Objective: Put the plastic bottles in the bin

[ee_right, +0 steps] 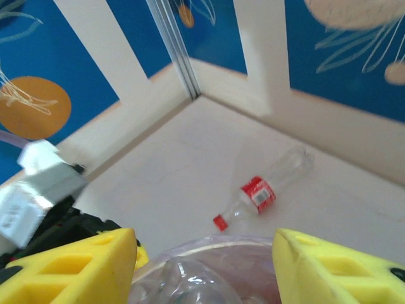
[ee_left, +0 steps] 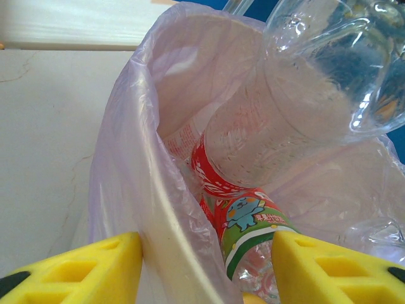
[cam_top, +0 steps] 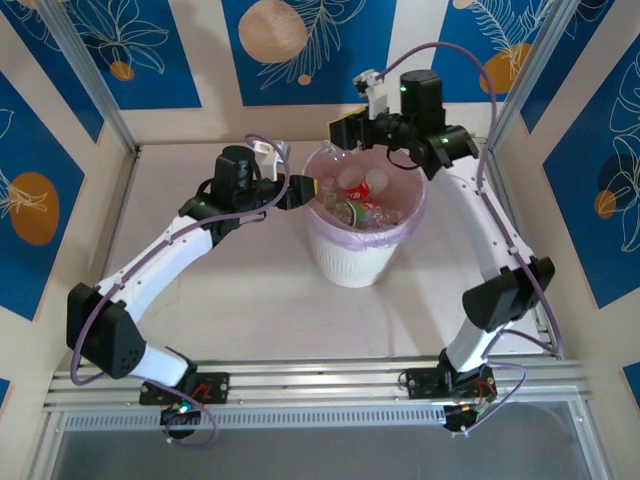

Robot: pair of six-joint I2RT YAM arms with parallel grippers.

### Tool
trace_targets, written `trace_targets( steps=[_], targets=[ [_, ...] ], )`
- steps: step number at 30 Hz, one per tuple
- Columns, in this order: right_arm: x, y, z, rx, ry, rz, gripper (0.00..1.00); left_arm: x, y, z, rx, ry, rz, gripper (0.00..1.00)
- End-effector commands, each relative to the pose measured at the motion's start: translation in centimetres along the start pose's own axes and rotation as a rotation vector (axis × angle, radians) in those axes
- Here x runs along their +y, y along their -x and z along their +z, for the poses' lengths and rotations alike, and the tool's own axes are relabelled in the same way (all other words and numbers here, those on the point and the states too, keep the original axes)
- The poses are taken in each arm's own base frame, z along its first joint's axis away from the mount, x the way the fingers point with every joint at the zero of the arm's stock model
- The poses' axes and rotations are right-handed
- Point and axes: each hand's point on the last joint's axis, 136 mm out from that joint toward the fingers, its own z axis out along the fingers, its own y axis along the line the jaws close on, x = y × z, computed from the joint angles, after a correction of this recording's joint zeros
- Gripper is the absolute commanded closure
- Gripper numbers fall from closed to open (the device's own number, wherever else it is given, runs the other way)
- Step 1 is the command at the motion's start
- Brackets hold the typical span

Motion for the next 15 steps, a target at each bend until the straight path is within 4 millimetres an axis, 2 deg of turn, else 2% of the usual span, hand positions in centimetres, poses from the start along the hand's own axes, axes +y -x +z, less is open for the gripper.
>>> trace_targets(
  steps=[1, 3, 7, 11, 15],
  targets=[
    [-0.3, -3.0, 1.2, 0.107, -0.051, 0.048, 0.48, 0.0, -1.1, 0.3, 0.05, 0.014, 0.005, 0.44],
    [-1.3, -5.3, 1.7, 0.147, -0.075, 0.072, 0.59, 0.0, -1.1, 0.2, 0.049, 0.015, 0.01, 0.44],
    [-1.8, -8.9, 2.1, 0.179, -0.064, 0.137, 0.61, -0.1, -1.1, 0.0, 0.047, 0.015, 0.011, 0.44],
    [-1.8, -10.1, 2.2, 0.192, -0.061, 0.175, 0.61, -0.1, -1.0, 0.0, 0.044, 0.013, 0.014, 0.44],
    [-2.8, -10.8, 1.8, 0.216, -0.104, 0.228, 0.61, -0.5, -0.7, -0.2, 0.03, 0.0, 0.012, 0.44]
  ],
)
